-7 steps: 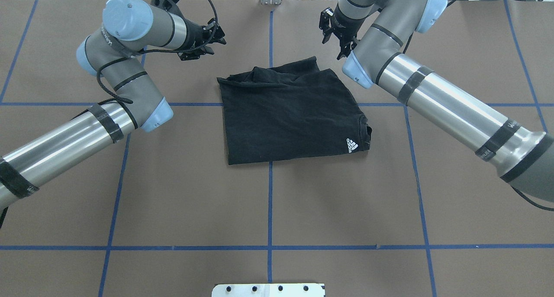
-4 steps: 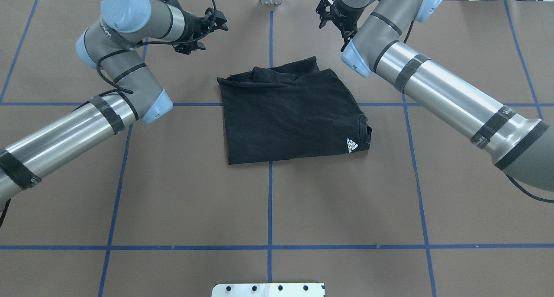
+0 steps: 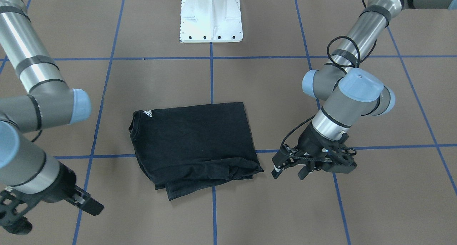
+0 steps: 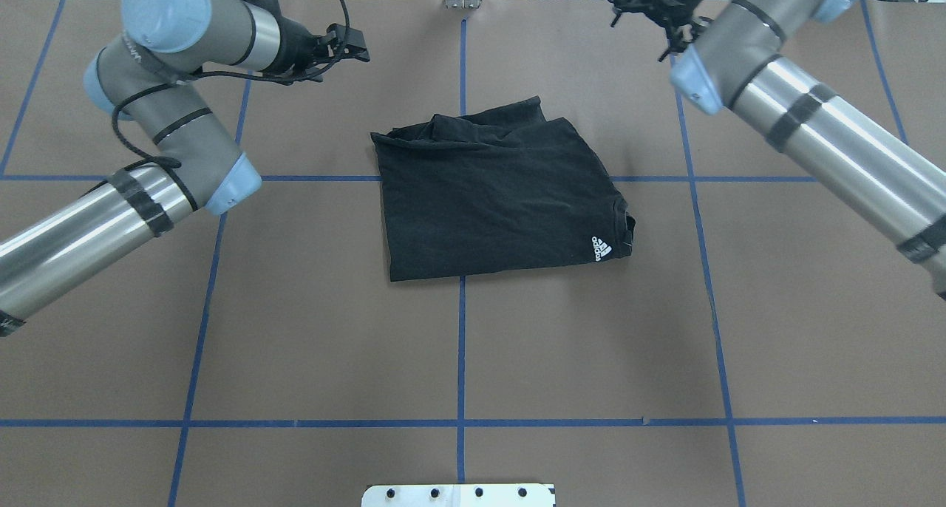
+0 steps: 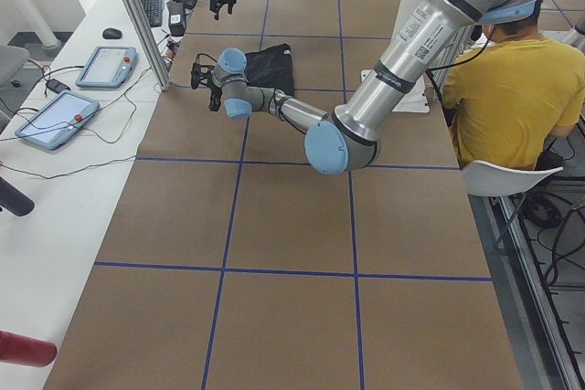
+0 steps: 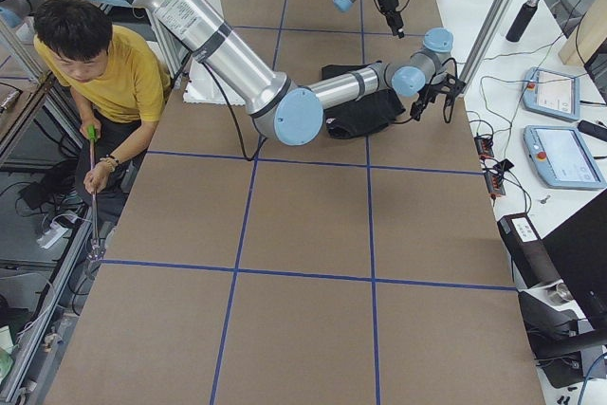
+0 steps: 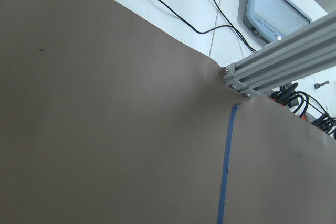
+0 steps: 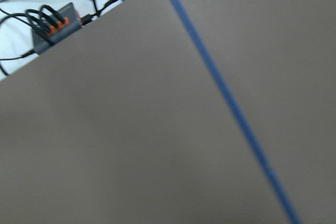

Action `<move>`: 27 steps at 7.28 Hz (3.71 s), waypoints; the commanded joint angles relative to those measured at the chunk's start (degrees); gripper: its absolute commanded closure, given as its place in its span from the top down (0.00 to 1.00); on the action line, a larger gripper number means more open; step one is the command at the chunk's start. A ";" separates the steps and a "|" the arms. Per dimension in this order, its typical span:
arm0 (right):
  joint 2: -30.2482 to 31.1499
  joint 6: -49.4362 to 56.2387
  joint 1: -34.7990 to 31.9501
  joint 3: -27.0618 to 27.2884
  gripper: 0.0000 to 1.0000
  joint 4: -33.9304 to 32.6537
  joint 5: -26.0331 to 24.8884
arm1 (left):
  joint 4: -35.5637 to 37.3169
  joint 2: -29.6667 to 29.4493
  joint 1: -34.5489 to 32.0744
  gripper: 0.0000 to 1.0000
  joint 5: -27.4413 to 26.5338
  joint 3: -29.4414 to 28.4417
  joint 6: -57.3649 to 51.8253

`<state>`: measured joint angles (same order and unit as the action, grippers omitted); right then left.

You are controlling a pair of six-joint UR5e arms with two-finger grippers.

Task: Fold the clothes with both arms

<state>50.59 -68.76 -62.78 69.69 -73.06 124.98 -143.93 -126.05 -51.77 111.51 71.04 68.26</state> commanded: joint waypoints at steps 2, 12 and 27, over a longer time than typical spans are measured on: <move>12.68 43.51 -11.88 14.85 1.00 -24.27 1.39 | 1.72 20.00 -11.18 0.99 7.95 11.92 -31.43; 32.65 67.00 -24.67 22.25 1.00 -24.33 10.19 | 26.26 32.79 -34.71 0.99 21.99 16.22 -72.30; 35.72 66.38 -23.00 27.60 1.00 -24.33 10.19 | 30.11 32.10 -34.89 0.99 24.98 19.83 -71.86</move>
<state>86.14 -2.31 -85.75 97.17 -97.39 135.40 -113.86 -93.83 -86.65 136.49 90.25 -3.60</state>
